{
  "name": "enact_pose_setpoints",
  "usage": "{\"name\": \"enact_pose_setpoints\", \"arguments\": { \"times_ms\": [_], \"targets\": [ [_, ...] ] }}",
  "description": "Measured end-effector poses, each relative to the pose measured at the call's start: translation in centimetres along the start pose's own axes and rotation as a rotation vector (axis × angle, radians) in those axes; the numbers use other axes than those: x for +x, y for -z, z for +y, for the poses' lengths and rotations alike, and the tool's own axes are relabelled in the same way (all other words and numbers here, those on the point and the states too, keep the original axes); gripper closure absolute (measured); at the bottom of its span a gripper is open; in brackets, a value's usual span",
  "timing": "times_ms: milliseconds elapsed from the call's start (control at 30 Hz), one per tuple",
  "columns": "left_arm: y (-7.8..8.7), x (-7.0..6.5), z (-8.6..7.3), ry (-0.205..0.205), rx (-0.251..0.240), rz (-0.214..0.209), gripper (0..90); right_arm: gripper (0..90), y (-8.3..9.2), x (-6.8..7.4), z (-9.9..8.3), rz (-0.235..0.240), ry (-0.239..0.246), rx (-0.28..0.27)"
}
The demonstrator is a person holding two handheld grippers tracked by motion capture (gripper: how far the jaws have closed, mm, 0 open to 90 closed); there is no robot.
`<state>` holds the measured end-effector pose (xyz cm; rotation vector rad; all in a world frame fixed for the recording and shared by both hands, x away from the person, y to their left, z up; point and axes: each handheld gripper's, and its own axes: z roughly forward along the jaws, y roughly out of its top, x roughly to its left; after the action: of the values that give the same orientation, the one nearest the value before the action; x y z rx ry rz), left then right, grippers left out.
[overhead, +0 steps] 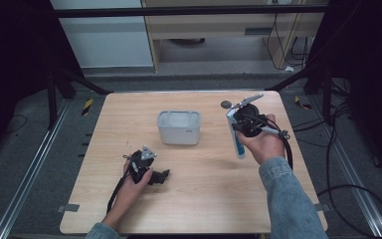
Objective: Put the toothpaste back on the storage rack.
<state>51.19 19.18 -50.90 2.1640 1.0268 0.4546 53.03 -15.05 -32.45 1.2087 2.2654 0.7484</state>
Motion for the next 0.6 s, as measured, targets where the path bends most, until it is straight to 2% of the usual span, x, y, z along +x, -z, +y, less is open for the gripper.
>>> {"name": "enact_pose_setpoints", "arguments": {
  "times_ms": [367, 400, 600],
  "targets": [
    [0.0, 0.0, 0.0, 0.0, 0.0, 0.0, 0.0, 83.4, 1.1, -0.1, 0.2, 0.005, -0.026, -0.095],
    [0.0, 0.0, 0.0, 0.0, 0.0, 0.0, 0.0, 83.4, 1.3, 0.0, 0.3, -0.003, -0.034, -0.118],
    [0.0, 0.0, 0.0, 0.0, 0.0, 0.0, 0.0, 83.3, 1.5, 0.6, 0.5, 0.011, -0.043, -0.163]
  ]
}}
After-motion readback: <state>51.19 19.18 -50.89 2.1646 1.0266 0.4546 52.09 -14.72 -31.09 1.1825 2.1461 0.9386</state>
